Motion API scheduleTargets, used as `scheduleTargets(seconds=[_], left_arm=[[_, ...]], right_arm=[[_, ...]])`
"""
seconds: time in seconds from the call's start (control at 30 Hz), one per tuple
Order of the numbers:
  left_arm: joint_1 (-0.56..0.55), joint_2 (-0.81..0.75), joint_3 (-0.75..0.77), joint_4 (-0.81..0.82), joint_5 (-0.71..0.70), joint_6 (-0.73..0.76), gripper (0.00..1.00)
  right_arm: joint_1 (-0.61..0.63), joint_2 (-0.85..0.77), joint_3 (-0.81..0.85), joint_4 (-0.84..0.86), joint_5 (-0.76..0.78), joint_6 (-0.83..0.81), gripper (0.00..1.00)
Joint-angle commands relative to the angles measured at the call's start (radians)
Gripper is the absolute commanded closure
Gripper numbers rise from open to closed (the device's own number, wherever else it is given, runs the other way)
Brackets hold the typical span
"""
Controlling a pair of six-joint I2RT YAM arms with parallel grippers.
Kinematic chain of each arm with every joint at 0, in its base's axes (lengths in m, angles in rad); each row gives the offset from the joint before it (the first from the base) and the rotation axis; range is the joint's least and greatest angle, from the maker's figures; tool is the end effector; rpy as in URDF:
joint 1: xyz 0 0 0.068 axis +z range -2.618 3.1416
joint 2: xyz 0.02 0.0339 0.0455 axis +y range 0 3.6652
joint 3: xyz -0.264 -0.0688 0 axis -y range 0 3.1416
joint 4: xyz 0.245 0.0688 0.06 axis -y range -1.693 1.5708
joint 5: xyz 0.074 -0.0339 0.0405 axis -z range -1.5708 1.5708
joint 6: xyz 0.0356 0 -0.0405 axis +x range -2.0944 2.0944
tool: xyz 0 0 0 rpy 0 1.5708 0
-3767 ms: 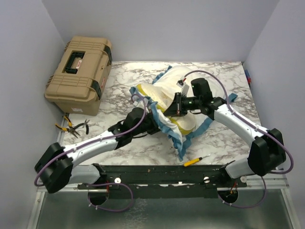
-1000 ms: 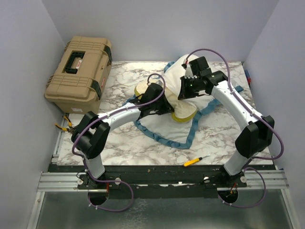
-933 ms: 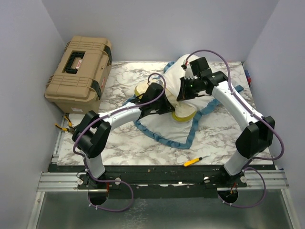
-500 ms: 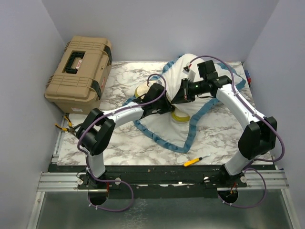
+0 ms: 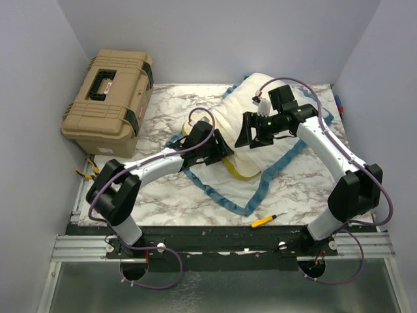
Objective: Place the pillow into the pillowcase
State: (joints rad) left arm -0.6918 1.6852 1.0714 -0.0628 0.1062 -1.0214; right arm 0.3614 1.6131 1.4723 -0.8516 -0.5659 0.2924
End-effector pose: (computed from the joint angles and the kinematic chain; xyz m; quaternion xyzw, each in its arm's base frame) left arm 0.2827 -0.2391 0.2152 -0.1251 0.8920 -0.3576 0.2466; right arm 0.3104 0.1377 0.3152 -0.1113 0.9171 0.3414 0.1734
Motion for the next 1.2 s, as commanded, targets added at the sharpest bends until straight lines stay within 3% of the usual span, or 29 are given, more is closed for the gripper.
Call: scheduleTargets(seconds=[0.0,0.2,0.4,0.47,0.57,0.67,0.77,0.8,0.87,1.17], left_arm=[[0.021,-0.173,-0.078,-0.056,-0.124,-0.001,0.33],[0.052,-0.301,-0.159,-0.171,-0.136,0.015,0.29],[0.118,-0.373,-0.237,-0.252,-0.141,0.029,0.3],[0.127,-0.381,-0.248,-0.262,-0.124,0.044,0.29],[0.129,-0.393,-0.259,-0.27,-0.116,0.058,0.29],[0.13,-0.392,-0.269,-0.27,-0.108,0.063,0.29],[0.132,-0.369,-0.265,-0.27,-0.066,0.074,0.29],[0.132,-0.361,-0.26,-0.27,-0.053,0.079,0.29],[0.13,-0.343,-0.244,-0.268,-0.032,0.086,0.29],[0.105,-0.212,-0.13,-0.198,0.01,0.067,0.32]], right_arm=[[0.023,-0.03,0.021,-0.023,0.09,-0.078,0.19],[0.161,0.004,0.032,-0.013,0.305,-0.135,0.14],[0.316,0.084,-0.014,0.128,0.619,-0.149,0.1],[0.349,0.133,0.001,0.169,0.704,-0.146,0.04],[0.366,0.207,0.021,0.242,0.762,-0.163,0.0],[0.366,0.332,0.11,0.211,0.781,-0.174,0.01],[0.363,0.431,0.201,0.165,0.77,-0.187,0.1],[0.357,0.433,0.22,0.159,0.749,-0.18,0.17],[0.332,0.408,0.229,0.173,0.675,-0.147,0.4],[0.055,0.313,0.079,0.312,0.067,0.085,0.98]])
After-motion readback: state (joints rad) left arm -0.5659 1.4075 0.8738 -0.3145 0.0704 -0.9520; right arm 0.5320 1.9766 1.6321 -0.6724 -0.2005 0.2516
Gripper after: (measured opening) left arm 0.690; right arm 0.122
